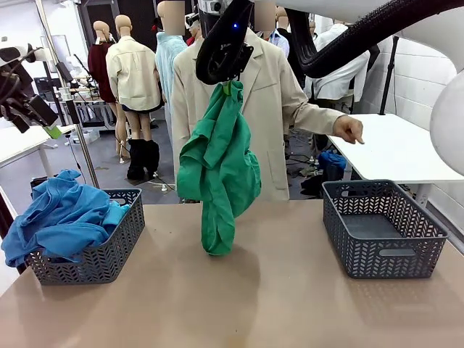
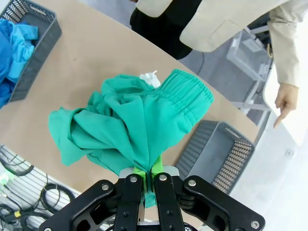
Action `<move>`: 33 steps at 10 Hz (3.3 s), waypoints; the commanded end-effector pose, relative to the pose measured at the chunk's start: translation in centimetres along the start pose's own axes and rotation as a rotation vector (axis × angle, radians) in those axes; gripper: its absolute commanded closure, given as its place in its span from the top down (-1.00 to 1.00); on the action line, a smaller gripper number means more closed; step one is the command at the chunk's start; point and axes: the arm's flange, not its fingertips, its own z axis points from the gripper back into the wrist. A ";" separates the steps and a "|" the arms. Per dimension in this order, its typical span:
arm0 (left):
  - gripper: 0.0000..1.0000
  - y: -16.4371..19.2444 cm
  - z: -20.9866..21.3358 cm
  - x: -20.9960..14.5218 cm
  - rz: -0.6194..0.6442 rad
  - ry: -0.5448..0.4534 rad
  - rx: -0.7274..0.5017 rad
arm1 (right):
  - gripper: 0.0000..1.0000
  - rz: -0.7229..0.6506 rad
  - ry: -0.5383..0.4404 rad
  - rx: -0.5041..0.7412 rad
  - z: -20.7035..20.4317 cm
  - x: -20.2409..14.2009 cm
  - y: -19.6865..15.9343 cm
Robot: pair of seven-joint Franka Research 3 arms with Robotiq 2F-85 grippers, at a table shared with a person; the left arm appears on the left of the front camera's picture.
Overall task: Sort the tops and bottoms.
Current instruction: Sort the clothes according to human instructions.
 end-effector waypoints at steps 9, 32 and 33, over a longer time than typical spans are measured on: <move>1.00 0.1 0.1 0.0 0.003 -0.002 -0.002 | -1.00 0.001 -0.016 0.006 0.0 -0.6 0.0; 1.00 0.1 0.1 0.0 0.003 -0.002 -0.002 | -1.00 -0.486 0.158 -0.684 0.6 -22.9 -23.8; 1.00 0.1 0.1 0.0 0.003 -0.002 -0.002 | -1.00 -0.490 0.115 -0.572 -2.2 -24.7 -23.3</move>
